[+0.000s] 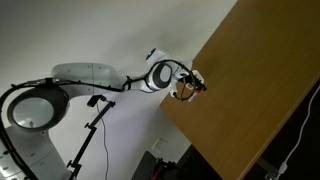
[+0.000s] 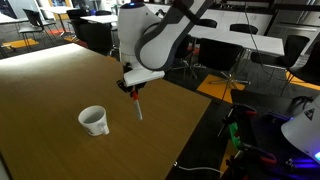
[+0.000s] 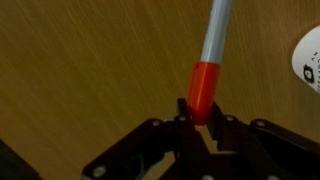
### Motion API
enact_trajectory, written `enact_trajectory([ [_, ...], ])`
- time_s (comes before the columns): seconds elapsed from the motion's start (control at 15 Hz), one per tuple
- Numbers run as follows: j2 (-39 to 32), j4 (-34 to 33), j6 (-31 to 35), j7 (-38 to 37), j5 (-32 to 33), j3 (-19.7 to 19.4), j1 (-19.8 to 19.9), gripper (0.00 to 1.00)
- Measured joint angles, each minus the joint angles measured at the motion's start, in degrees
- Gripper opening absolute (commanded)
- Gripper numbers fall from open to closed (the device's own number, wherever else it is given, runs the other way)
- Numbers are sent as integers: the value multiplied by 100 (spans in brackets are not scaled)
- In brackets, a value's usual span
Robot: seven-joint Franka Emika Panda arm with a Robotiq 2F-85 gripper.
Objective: Remove the marker from the white mug then put it on the table
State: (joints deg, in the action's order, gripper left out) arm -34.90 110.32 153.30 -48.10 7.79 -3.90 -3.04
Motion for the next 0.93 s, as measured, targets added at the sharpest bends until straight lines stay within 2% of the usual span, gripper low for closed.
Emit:
enact_trajectory([
  [0.4,-801,-684,-101,1004,-911,82,16,6],
  [0.47,-916,-794,-147,1092,-984,82,16,17],
  [0.53,-1016,-895,-188,1138,-1032,82,16,47],
  [0.67,-1168,-1056,-264,1200,-1089,79,15,55],
  [0.93,-1244,-1202,-315,1201,-1106,15,-5,85],
])
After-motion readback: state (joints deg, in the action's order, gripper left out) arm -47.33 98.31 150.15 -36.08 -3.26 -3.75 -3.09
